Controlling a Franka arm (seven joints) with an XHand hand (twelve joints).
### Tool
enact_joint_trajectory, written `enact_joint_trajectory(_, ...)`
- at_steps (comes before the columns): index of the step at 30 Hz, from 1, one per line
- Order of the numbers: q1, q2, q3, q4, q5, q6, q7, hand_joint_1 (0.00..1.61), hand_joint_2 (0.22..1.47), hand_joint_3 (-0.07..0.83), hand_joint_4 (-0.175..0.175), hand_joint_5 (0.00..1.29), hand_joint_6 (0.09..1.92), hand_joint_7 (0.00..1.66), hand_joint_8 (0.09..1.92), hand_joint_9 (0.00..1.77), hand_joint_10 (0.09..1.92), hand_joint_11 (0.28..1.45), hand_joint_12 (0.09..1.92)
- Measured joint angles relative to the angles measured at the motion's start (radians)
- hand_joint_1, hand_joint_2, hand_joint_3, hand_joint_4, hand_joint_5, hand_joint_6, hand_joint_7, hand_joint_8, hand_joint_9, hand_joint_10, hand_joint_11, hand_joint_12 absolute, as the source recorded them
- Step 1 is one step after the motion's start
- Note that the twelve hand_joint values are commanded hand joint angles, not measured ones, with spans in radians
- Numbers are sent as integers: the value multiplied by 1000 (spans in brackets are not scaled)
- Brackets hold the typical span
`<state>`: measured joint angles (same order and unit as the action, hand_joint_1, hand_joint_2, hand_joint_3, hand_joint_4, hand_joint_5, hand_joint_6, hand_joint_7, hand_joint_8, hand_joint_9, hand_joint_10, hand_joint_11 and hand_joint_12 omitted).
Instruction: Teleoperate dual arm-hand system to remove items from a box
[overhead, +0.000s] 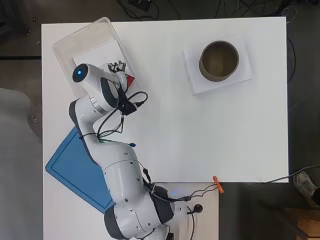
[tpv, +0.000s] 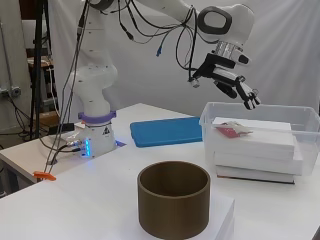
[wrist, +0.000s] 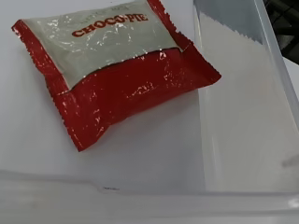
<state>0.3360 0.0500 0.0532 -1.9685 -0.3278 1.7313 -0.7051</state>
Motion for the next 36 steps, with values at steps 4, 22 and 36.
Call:
enact_joint_trajectory(4,-97,-57,44,-59,66,37,-62,10,1083,4,0,410,87,705,87,765,87,667,87)
enact_joint_trajectory(22,-1758,-421,1566,-120,383,167,-550,112,1099,-3,-2,494,87,751,87,811,87,691,87)
enact_joint_trajectory(36,-1812,-619,1704,-79,323,22,-381,916,1001,620,84,620,1664,898,1574,1173,1571,938,1548)
